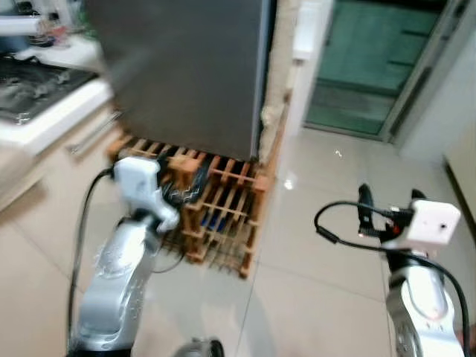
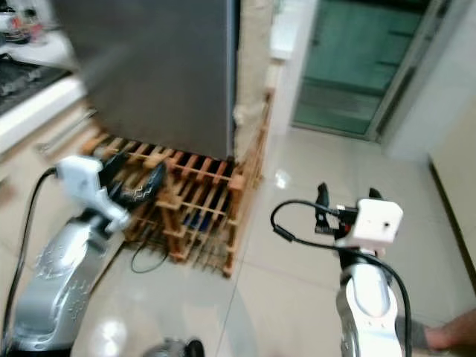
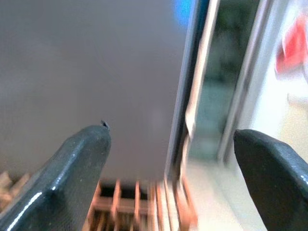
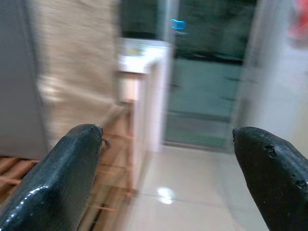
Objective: Restocking fridge
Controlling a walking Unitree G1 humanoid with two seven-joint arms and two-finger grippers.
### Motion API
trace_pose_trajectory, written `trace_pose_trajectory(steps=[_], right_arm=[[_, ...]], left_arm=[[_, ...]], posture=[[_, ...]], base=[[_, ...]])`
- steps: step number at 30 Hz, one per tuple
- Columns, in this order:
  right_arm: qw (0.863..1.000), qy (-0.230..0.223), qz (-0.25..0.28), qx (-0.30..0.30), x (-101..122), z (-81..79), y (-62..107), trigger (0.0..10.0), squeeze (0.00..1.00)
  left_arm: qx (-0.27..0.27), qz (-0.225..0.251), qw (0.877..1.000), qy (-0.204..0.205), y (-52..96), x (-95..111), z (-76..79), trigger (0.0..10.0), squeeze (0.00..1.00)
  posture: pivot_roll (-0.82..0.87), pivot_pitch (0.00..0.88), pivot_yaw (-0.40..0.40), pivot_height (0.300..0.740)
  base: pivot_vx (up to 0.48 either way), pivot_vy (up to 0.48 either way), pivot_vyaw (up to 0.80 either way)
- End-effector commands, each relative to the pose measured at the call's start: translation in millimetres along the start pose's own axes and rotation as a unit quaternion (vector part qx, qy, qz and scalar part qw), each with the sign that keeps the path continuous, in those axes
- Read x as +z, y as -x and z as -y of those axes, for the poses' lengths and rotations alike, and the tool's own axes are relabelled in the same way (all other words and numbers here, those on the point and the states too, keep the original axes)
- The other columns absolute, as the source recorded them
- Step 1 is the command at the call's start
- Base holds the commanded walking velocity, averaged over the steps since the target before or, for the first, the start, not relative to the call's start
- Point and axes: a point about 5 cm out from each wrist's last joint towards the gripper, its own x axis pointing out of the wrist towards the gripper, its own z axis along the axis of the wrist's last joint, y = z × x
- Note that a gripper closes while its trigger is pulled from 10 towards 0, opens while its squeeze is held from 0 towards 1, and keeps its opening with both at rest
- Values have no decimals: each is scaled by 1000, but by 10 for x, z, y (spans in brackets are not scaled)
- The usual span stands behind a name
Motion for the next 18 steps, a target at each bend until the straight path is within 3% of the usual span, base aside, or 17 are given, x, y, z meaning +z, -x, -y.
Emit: trace_pose_trajectory(steps=[1, 6, 18], right_arm=[[1000, -3, 3, 18, 46, -82, -70, 10000, 0], [1000, 1, -7, 9, 6, -31, -154, 10000, 0], [1000, 1, -21, 2, -49, -34, -177, 10000, 0]], left_arm=[[7, -17, 1000, -2, 31, -38, -44, 10000, 0], [-14, -23, 1000, -13, -9, -9, 10, 10000, 0], [-58, -20, 998, -15, -76, 6, 113, 10000, 0]], posture=[[33, 0, 17, 740], [25, 0, 29, 740], [11, 0, 44, 740]], base=[[416, 0, 0], [416, 0, 0], [423, 0, 0]])
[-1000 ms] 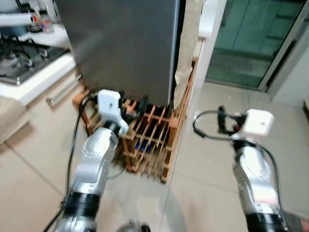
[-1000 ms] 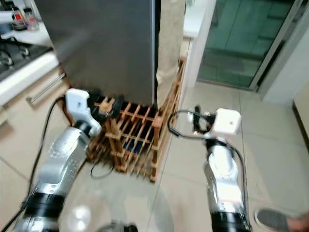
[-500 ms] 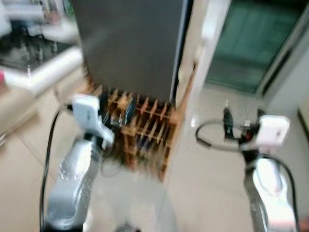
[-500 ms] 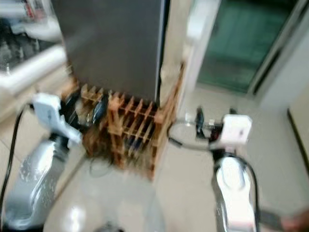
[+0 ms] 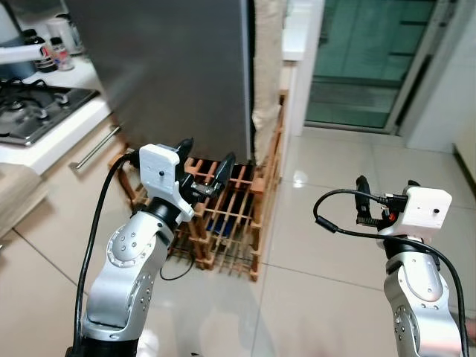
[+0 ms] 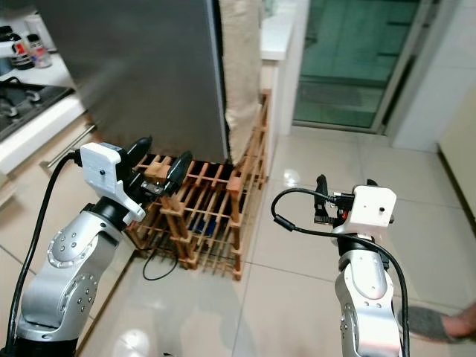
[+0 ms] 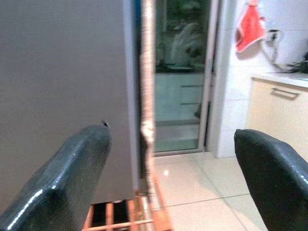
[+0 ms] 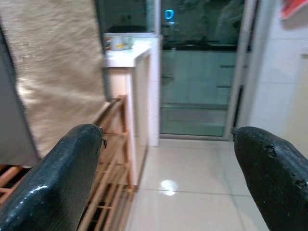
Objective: Restocking fridge
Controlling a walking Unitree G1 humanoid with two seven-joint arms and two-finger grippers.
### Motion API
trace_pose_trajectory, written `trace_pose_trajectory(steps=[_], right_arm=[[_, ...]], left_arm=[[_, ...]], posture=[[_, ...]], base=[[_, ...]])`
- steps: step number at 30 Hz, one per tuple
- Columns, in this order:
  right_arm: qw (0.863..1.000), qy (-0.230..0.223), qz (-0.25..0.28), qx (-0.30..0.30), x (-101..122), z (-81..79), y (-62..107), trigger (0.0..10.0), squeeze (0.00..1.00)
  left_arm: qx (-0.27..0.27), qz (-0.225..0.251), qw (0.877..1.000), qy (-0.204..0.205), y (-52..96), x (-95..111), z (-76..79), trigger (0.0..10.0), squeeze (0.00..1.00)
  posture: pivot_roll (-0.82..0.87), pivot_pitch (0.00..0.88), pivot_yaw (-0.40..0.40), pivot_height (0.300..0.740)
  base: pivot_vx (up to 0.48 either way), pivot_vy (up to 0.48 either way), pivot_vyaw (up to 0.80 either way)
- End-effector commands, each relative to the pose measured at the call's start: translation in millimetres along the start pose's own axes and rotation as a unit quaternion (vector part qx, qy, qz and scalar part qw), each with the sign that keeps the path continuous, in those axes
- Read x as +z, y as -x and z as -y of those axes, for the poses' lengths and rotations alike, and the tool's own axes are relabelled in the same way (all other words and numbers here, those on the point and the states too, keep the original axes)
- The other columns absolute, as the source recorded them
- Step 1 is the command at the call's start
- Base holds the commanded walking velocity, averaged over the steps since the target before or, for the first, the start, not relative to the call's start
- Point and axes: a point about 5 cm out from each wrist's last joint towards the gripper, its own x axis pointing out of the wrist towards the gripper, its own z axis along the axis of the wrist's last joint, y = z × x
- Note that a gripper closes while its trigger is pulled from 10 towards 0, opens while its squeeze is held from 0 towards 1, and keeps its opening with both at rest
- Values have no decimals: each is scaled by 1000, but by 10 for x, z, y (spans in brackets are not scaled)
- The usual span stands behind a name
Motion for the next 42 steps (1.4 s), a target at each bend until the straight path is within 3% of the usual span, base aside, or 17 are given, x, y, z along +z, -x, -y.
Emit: trace_pose_trajectory(steps=[1, 11, 24, 27, 31, 35, 40, 42], right_arm=[[1000, -7, -3, 10, -3, -77, -40, 10000, 0], [1000, -5, -3, 19, -13, -115, -76, 10000, 0], [1000, 0, -3, 21, -14, -137, -140, 10000, 0], [1000, -5, 3, 20, 13, -143, -177, 10000, 0], [1000, -8, 2, 18, 3, -135, -195, 10000, 0], [1000, -7, 1, 22, -9, -158, -208, 10000, 0], [1000, -6, 0, 25, -9, -173, -226, 10000, 0], [1000, -3, 0, 30, -12, -187, -247, 10000, 0]], left_arm=[[-1, -6, 1000, -9, 4, 11, -51, 10000, 0], [-11, -1, 1000, -16, -22, 20, -21, 10000, 0], [-34, 9, 999, -20, -26, 46, 15, 10000, 0], [-32, 39, 999, -9, -24, 125, 11, 10000, 0], [-36, 34, 999, -9, -28, 115, 15, 10000, 0], [-3, 6, 1000, -30, -134, 41, -71, 10000, 0], [36, -24, 999, -16, -249, -36, -149, 10000, 0], [53, -27, 998, 3, -376, -46, -181, 10000, 0]], posture=[[11, 0, 44, 740], [13, 0, 43, 740], [16, 0, 39, 740], [13, 0, 43, 740], [16, 0, 41, 740], [19, 0, 39, 740], [20, 0, 34, 740], [22, 0, 30, 740]], base=[[424, 0, 0], [418, -54, 0], [286, -382, 0], [0, -428, 0], [0, -436, 0], [272, -84, 0], [0, 0, 0], [0, 0, 0]])
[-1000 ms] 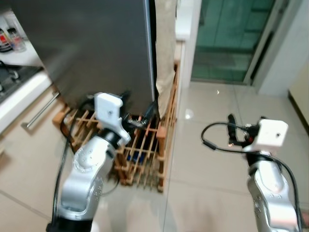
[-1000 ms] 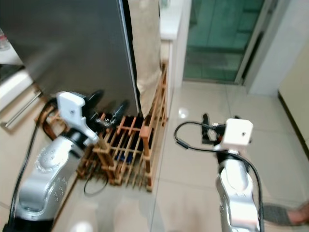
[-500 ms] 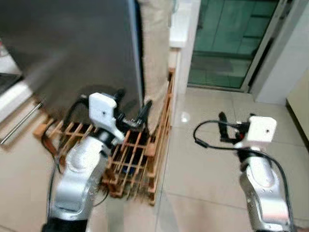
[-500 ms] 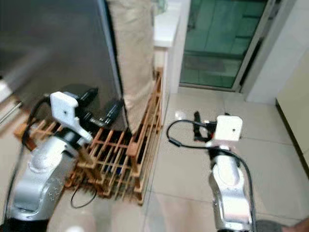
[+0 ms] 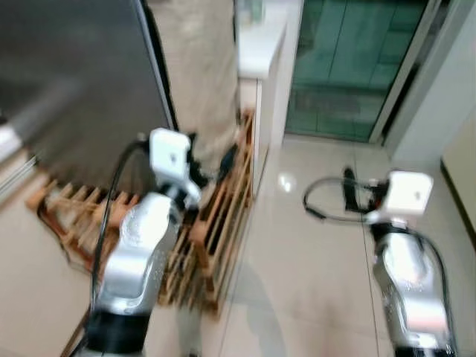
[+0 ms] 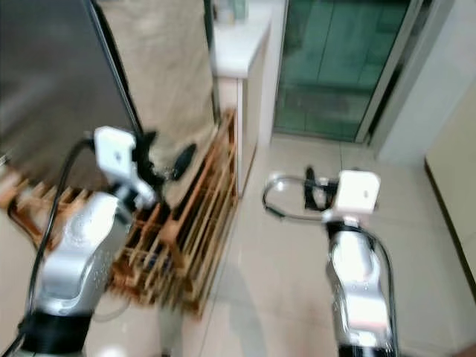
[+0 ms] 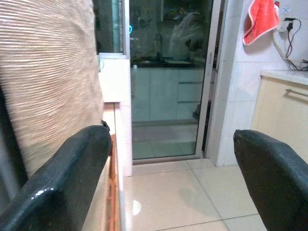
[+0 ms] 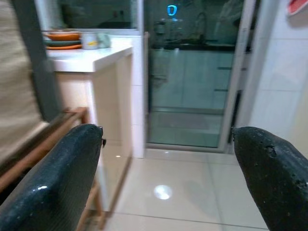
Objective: Restocking fridge
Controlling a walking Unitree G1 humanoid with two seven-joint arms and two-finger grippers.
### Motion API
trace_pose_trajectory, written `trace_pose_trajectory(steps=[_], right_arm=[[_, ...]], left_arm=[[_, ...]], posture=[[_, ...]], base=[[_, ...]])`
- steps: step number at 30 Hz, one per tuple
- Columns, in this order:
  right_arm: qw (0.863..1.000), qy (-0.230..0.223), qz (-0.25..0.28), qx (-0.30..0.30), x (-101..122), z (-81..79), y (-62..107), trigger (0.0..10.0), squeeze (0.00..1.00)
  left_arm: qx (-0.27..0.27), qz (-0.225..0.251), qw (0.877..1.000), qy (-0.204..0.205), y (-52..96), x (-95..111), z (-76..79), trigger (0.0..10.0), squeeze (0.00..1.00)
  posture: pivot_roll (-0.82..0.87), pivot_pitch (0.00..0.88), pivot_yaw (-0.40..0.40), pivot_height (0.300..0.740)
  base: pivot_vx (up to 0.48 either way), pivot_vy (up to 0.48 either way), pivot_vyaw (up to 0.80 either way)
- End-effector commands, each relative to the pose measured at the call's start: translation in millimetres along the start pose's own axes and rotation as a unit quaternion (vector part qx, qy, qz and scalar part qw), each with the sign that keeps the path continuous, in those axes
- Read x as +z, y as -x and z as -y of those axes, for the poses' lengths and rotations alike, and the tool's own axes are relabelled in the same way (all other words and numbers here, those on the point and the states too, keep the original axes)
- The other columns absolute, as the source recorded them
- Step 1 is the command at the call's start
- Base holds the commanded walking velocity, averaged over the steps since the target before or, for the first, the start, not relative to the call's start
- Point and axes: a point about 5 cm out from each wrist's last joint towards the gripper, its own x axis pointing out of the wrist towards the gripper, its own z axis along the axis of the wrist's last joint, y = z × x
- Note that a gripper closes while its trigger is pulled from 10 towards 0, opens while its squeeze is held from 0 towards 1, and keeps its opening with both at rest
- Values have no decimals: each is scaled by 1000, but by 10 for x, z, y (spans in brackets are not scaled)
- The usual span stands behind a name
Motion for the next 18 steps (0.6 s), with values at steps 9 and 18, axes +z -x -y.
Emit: trace_pose_trajectory(steps=[9, 18], right_arm=[[1000, -2, 3, 21, 10, -132, -64, 10000, 0], [1000, 1, -5, 15, -29, -121, -22, 10000, 0]], left_arm=[[73, -23, 997, 13, -315, -9, -330, 10000, 0], [125, -32, 990, 61, -329, -128, -405, 10000, 0]], posture=[[-3, 0, 45, 740], [-12, 0, 49, 740]], base=[[0, 0, 0], [0, 0, 0]])
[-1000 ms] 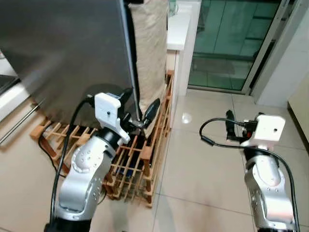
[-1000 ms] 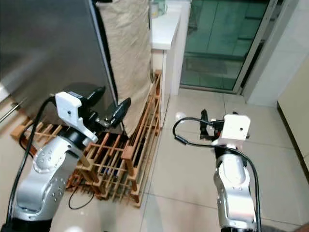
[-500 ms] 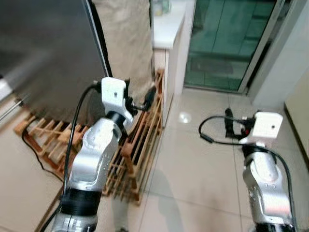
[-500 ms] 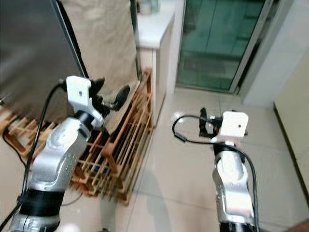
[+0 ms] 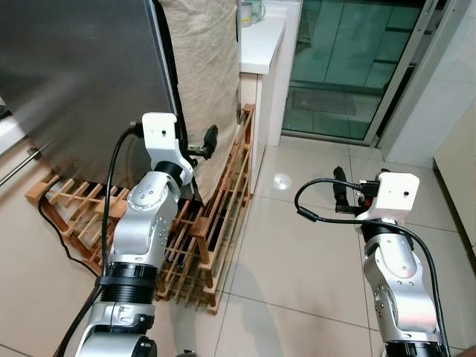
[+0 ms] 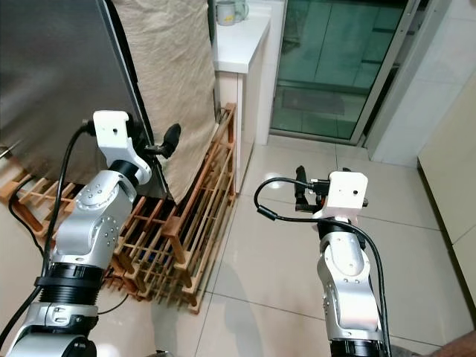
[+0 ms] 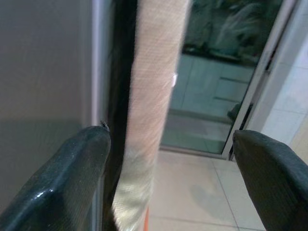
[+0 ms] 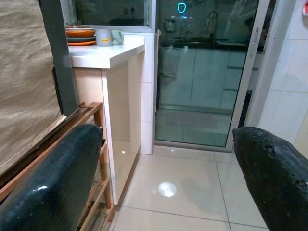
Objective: Restocking fridge
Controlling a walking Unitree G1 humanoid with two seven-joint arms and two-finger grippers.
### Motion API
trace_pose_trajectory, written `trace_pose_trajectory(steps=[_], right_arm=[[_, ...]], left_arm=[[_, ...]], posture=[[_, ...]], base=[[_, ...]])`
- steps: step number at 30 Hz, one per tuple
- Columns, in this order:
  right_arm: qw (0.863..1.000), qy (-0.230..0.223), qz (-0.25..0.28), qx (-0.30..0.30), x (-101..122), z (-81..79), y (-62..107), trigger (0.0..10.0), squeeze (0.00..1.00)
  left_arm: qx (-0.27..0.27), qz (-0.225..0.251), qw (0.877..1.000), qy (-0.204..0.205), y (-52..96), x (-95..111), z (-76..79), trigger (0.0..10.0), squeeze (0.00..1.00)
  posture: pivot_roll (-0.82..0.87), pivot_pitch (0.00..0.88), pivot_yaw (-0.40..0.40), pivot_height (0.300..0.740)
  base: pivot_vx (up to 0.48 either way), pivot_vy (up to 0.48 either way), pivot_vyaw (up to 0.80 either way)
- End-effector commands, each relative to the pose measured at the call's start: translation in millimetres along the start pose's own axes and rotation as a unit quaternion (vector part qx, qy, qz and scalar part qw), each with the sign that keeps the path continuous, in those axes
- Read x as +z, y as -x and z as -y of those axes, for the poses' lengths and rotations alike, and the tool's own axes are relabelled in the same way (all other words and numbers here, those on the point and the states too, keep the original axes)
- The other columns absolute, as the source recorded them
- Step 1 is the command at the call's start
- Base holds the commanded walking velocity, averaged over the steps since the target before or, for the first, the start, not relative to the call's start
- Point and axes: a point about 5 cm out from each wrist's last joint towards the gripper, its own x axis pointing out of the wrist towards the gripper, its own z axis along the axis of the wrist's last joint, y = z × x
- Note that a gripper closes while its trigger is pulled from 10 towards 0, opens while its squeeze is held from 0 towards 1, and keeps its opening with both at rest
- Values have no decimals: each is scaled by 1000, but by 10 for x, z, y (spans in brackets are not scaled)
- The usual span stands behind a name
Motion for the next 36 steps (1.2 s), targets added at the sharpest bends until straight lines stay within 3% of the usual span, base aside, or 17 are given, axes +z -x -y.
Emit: trace_pose_trajectory(steps=[1, 4, 9, 11, 13, 18, 20, 29, 30, 32, 33, 34, 36], right_arm=[[1000, 2, 1, -2, 0, -1, 4, 10000, 0], [1000, 3, 0, 0, -4, -8, -2, 10000, 0], [1000, 1, 0, 6, -3, -58, -23, 10000, 0], [1000, 1, 1, 6, -2, -65, -22, 10000, 0], [1000, -1, 1, 4, -5, -66, -12, 10000, 0], [1000, -2, 2, -3, -2, -55, 8, 10000, 0], [1000, -1, 2, -11, -2, -26, 21, 10000, 0], [1000, 3, -1, -16, -9, 4, 30, 10000, 0], [1000, 4, -1, -14, -3, 2, 16, 10000, 0], [1000, 4, 0, -14, 1, 0, 7, 10000, 0], [1000, 5, 0, -14, 2, -2, 4, 10000, 0], [1000, 5, 0, -14, 2, -2, 4, 10000, 0], [1000, 4, 1, -14, 4, -6, 17, 10000, 0]], left_arm=[[-6, 16, 1000, 5, -71, 82, 62, 10000, 0], [-16, 21, 1000, 4, -124, 107, 122, 10000, 0], [0, 38, 999, 4, -390, 263, 187, 10000, 0], [3, 40, 999, 5, -418, 286, 196, 10000, 0], [-16, 51, 998, 18, -487, 370, 332, 10000, 0], [-62, 61, 996, 24, -479, 409, 518, 10000, 0], [-103, 70, 992, 19, -464, 410, 665, 10000, 0], [-132, 29, 991, 0, -578, 220, 898, 10000, 0], [-181, 2, 983, 7, -596, 119, 1136, 10000, 0], [-234, -6, 972, 25, -572, 81, 1377, 10000, 0], [-258, -7, 965, 33, -551, 74, 1486, 10000, 0], [-258, -7, 965, 33, -551, 74, 1486, 10000, 0], [-314, -2, 947, 65, -489, 93, 1737, 10000, 0]], posture=[[-11, 0, 49, 740], [-10, 0, 47, 740], [-5, 0, 49, 740], [-6, 0, 50, 740], [-13, 0, 62, 740], [-30, 0, 78, 740], [-35, 0, 82, 740], [-42, 0, 74, 740], [-52, 0, 72, 740], [-52, 0, 72, 740], [-71, 0, 83, 740], [-71, 0, 83, 740], [-76, 0, 88, 740]], base=[[0, 0, 0], [0, 0, 0], [0, 0, 0], [0, 0, 0], [0, 0, 0], [0, 0, 0], [0, 0, 0], [0, 0, 0], [0, 0, 0], [0, 0, 0], [0, 0, 0], [0, 0, 0], [0, 0, 0]])
